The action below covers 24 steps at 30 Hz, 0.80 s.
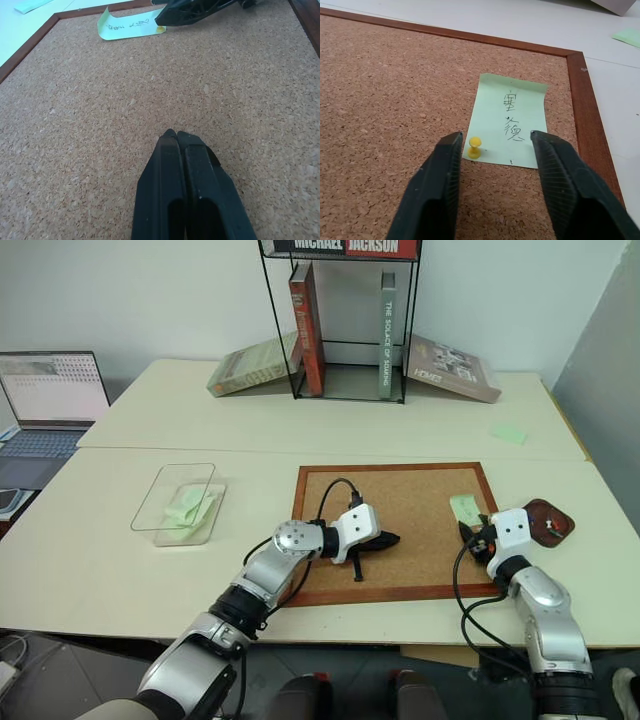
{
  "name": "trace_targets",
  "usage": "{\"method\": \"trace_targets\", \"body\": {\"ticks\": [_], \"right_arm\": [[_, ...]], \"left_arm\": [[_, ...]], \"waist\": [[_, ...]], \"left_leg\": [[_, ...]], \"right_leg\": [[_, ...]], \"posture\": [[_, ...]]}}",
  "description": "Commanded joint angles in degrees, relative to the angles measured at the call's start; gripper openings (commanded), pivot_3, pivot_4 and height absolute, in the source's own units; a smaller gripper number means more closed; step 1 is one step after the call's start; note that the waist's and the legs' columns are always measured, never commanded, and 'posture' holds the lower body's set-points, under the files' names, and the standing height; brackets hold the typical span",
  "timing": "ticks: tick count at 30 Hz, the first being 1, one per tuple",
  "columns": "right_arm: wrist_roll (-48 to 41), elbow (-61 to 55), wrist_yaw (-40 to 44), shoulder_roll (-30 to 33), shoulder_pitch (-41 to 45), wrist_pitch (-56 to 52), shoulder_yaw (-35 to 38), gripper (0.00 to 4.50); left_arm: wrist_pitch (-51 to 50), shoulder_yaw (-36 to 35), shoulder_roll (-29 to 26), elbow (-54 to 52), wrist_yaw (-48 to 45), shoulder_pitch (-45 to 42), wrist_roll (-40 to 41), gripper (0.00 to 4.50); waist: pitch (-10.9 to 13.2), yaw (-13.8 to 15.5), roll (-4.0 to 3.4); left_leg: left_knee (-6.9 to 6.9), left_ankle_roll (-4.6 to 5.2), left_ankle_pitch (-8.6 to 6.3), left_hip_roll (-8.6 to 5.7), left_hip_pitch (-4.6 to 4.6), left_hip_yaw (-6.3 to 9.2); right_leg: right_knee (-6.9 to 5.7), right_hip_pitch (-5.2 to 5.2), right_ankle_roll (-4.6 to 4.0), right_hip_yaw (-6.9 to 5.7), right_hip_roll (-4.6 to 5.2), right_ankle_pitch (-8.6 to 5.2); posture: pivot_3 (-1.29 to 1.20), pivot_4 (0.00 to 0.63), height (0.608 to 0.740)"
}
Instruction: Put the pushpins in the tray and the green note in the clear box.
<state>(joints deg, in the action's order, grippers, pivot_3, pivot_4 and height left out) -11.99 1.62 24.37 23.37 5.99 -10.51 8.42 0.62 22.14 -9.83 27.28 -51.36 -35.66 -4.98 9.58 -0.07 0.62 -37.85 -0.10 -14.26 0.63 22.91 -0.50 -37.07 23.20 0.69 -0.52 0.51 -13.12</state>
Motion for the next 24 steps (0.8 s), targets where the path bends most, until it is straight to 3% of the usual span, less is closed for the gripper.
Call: {"method": "trace_targets", "body": {"ticks": [1,3,8,24], "right_arm": [[0.1,-1.0,0.0,0.1,0.7,1.0,0.5,1.19],[0.2,-1.1,0.1,0.2,0.7,1.0,0.2,0.72],[0.4,-1.6,0.4,0.5,0.4,0.6,-0.3,0.03],[-2.0,-13.8,2.8,2.8,0.2,-0.7,0.6,0.03]], "left_arm": [[-2.0,3.0,-0.8,1.6,-1.4,2.5,-2.2,0.00],[-2.1,3.1,-0.8,1.4,-1.4,2.6,-2.2,0.00],[-2.1,3.1,-1.0,1.3,-1.5,2.8,-2.3,0.00],[-2.1,3.0,-0.9,1.9,-1.5,2.5,-2.1,0.00]], "waist": [[0.0,0.0,0.00],[0.0,0.0,0.00],[0.0,0.0,0.00],[0.0,0.0,0.01]], "left_leg": [[0.00,0.00,0.00,0.00,0.00,0.00],[0.00,0.00,0.00,0.00,0.00,0.00],[-0.01,0.00,0.00,-0.01,0.00,0.00],[-0.01,0.00,0.00,0.01,0.00,0.02]], "right_leg": [[0.00,0.00,0.00,0.00,0.00,0.00],[0.00,0.00,0.00,0.00,0.00,0.00],[0.00,0.00,0.00,0.00,0.00,0.00],[-0.01,0.00,0.00,-0.03,-0.01,0.00]], "posture": [[0.00,0.150,0.740],[0.00,0.150,0.740],[0.00,0.150,0.740],[0.00,0.150,0.740]]}}
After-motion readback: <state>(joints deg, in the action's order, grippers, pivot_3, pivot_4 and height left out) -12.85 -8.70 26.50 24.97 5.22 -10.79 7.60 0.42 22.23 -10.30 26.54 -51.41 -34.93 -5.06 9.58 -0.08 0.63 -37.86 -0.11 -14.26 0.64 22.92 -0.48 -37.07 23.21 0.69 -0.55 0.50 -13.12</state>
